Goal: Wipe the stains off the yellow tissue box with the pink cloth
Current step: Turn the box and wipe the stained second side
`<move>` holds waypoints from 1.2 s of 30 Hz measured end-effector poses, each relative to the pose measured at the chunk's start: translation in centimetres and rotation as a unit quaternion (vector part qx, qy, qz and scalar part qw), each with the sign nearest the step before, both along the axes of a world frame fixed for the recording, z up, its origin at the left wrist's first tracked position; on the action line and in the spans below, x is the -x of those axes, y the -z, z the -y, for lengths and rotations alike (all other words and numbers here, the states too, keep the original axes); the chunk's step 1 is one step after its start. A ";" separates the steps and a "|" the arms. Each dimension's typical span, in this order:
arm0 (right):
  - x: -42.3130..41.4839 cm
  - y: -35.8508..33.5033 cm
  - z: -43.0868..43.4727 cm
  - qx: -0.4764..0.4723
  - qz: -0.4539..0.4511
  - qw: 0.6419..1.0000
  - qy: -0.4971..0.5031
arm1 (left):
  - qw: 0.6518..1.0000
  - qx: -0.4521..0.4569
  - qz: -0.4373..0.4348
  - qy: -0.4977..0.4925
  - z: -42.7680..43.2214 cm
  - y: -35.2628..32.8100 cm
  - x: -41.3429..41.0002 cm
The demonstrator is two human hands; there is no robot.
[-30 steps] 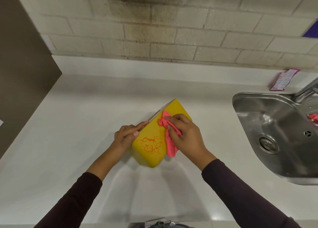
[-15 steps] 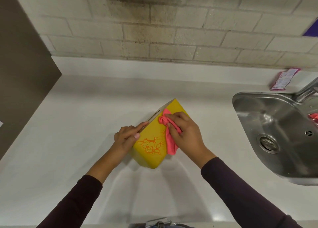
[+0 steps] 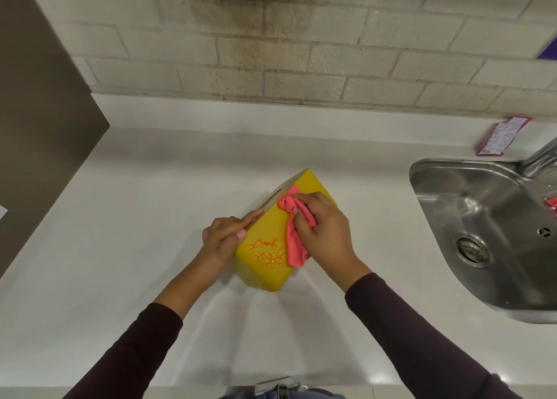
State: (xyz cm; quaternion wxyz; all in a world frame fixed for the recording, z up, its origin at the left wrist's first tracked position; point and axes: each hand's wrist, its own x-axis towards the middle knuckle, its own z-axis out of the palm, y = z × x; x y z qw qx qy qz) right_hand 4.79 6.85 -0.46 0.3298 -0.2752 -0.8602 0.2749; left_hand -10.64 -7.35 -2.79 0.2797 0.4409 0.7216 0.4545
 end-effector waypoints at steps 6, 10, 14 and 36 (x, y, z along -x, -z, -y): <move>-1.6 0.4 0.2 -0.028 0.034 0.997 -0.062 | 1.000 0.006 0.010 0.005 0.0 -0.3 -0.1; -1.2 0.2 -1.8 0.060 0.002 0.998 0.032 | 1.000 -0.003 0.027 0.002 0.2 -0.4 -0.3; 0.0 -0.1 -0.9 0.057 -0.003 0.998 0.018 | 1.000 0.001 0.024 -0.004 0.0 -0.3 -0.4; -1.2 -0.2 1.7 -0.048 0.064 0.992 -0.095 | 1.000 0.009 0.022 -0.009 -0.2 -0.3 -0.2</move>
